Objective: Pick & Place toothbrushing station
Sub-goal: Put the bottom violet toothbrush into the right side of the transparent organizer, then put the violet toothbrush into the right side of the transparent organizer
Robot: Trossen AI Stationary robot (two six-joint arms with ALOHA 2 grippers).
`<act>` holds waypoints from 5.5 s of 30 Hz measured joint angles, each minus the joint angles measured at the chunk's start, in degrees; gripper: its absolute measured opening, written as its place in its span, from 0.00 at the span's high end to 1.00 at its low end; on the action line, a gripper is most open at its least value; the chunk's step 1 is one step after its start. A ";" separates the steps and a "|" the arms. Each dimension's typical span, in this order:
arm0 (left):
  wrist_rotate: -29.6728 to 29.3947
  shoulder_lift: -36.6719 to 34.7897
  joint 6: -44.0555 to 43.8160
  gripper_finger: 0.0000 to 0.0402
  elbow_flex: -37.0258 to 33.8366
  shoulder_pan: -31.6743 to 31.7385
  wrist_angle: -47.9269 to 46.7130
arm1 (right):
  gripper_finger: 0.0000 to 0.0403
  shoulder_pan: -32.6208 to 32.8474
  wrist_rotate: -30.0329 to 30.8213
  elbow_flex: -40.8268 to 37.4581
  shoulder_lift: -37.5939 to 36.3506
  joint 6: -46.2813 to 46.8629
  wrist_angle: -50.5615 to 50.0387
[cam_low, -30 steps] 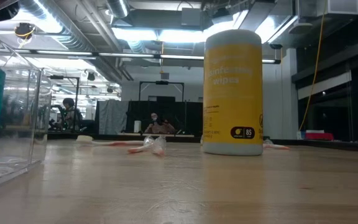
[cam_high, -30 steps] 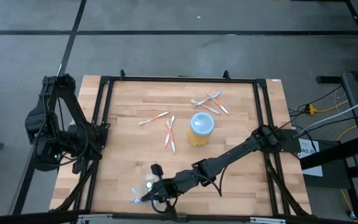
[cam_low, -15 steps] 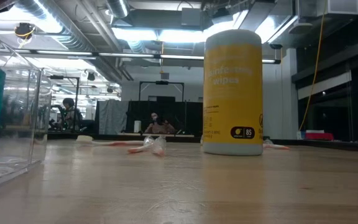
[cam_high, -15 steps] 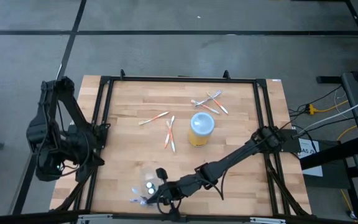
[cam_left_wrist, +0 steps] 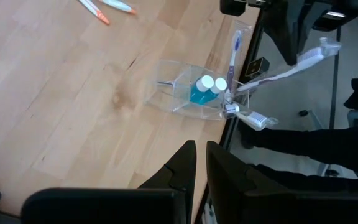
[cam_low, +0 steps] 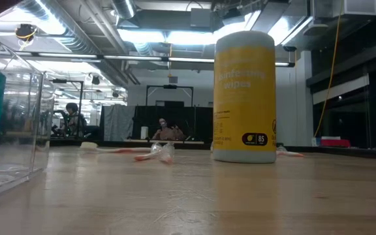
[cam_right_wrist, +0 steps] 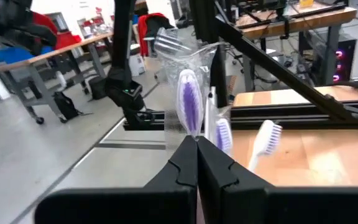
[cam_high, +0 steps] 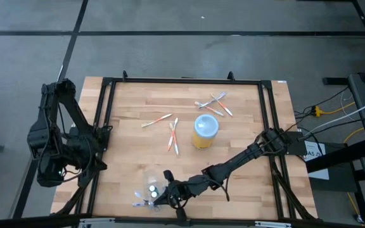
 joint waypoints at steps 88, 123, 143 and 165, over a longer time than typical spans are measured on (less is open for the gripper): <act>3.07 -8.15 73.44 0.99 0.26 48.03 44.20 | 0.92 -43.70 -11.44 -19.14 -66.92 -9.07 -90.59; 47.41 7.30 77.55 0.98 -1.29 96.13 61.94 | 0.92 -71.68 -23.09 -30.14 -39.64 2.20 -71.62; 55.98 7.26 75.77 0.98 -1.29 97.01 74.25 | 0.91 -83.29 -23.19 -30.05 -35.62 23.45 -64.49; 59.35 7.26 73.33 1.00 -1.25 96.72 84.18 | 0.63 -86.23 -21.74 -30.08 -26.24 44.14 -58.42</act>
